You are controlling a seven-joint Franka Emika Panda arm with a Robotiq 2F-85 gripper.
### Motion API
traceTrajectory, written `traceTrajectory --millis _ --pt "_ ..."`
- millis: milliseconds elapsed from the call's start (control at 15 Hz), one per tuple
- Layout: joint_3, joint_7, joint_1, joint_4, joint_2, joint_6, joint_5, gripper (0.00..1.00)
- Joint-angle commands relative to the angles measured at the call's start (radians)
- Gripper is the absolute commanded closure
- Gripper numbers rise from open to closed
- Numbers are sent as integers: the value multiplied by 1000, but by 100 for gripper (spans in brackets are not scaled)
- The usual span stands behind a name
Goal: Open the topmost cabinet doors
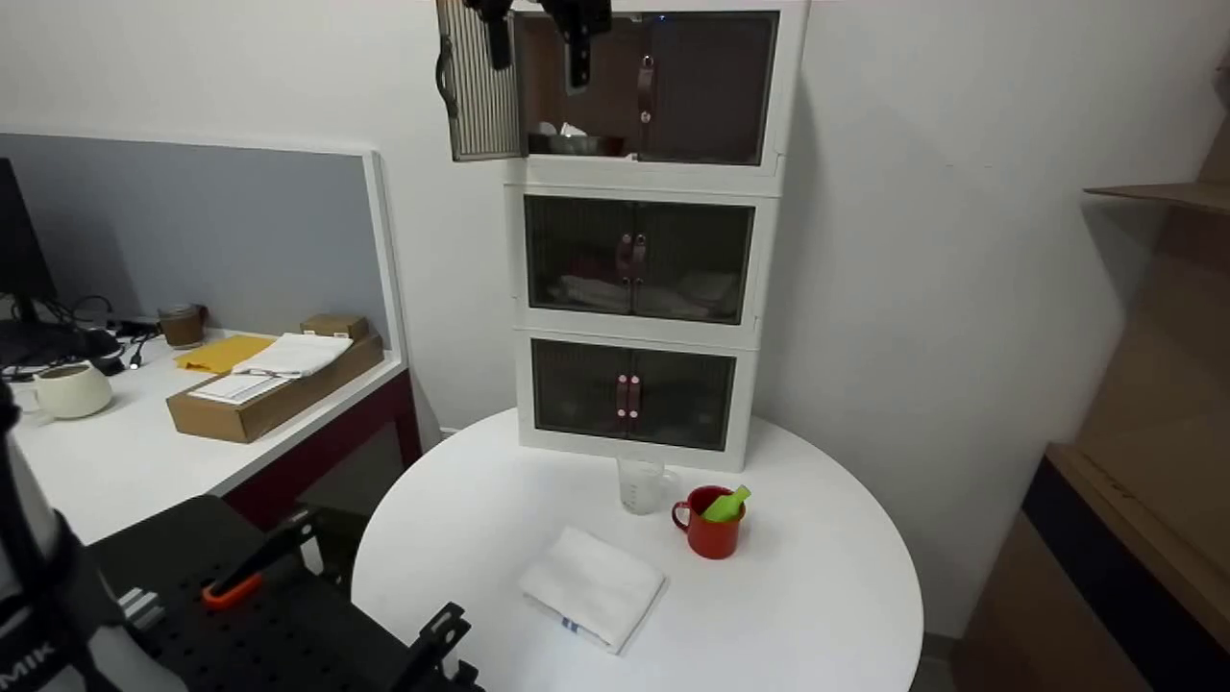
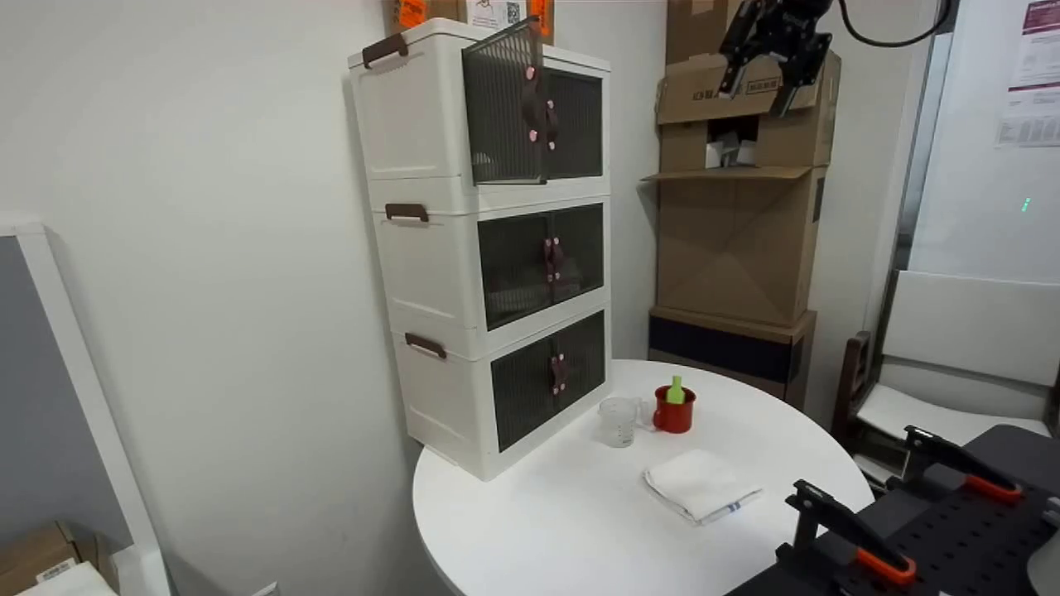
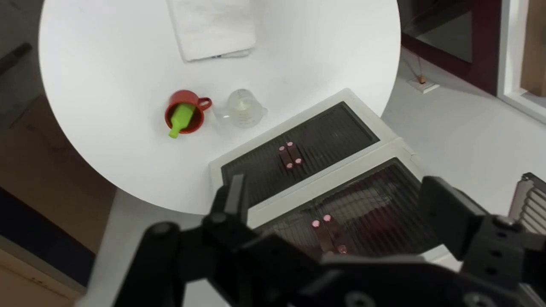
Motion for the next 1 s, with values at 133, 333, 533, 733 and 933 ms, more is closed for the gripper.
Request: traceTrajectory --millis 133,333,533,733,933 --pt "-69 -277 125 194 175 13 128 0" --pt "-96 -440 167 327 298 -41 167 0" --pt "-116 -619 175 450 426 -117 236 0" --pt "-108 -821 131 548 529 -206 313 0" --pt "-89 -1019 69 606 598 -281 339 0"
